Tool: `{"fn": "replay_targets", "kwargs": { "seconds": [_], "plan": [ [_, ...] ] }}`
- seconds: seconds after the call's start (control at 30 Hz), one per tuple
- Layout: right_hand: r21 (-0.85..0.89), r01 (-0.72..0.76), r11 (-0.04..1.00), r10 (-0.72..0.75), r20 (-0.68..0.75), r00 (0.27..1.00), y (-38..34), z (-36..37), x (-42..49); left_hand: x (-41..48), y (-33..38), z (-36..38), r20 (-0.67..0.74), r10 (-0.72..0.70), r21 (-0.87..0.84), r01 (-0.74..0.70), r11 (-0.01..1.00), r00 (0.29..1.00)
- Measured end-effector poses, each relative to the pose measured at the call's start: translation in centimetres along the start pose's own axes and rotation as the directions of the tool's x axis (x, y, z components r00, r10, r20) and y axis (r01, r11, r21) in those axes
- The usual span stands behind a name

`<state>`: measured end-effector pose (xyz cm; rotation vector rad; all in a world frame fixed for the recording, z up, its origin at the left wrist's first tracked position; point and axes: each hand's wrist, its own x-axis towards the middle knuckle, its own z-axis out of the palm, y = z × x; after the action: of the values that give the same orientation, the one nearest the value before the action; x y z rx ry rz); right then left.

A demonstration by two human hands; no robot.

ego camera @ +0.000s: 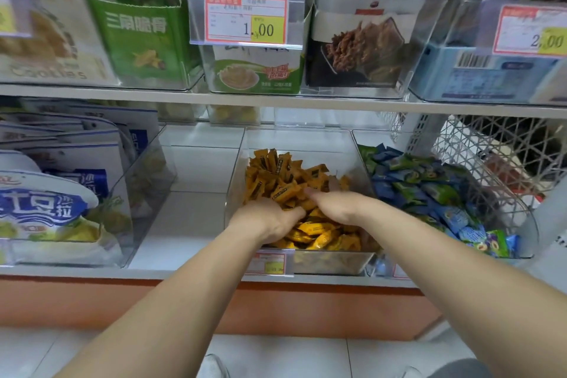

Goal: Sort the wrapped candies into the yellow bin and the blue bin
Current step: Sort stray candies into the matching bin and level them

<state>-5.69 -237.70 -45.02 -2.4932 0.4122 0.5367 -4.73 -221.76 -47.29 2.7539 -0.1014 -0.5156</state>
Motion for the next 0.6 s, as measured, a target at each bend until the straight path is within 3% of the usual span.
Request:
{"fn": "replay_targets", "kwargs": {
  "seconds": [0.13, 0.27, 0.43, 0.6],
  "plan": [
    [0.169, -0.067, 0.983, 0.067, 0.006, 0.998, -0.2, 1.0, 1.6, 0.5, 0.0, 0.6, -0.057, -0.055, -0.127, 0.048, 0.991, 0.997],
    [0.229, -0.047, 0.972, 0.067, -0.081, 0.995, -0.5, 2.3, 2.3, 1.1, 0.3, 1.3, -0.009, -0.114, -0.268, 0.107, 0.957, 0.993],
    [0.319, -0.021, 0.948, 0.054, -0.098, 0.994, 0.7, 2.4, 2.4, 2.0, -0.2, 1.1, 0.05, -0.03, -0.556, 0.053, 0.83, 0.998],
    [0.351, -0.005, 0.936, -0.001, 0.018, 1.0, 1.9, 2.1, 2.5, 1.8, -0.6, 1.0, 0.058, -0.019, -0.471, 0.044, 0.881, 0.998]
  ]
}}
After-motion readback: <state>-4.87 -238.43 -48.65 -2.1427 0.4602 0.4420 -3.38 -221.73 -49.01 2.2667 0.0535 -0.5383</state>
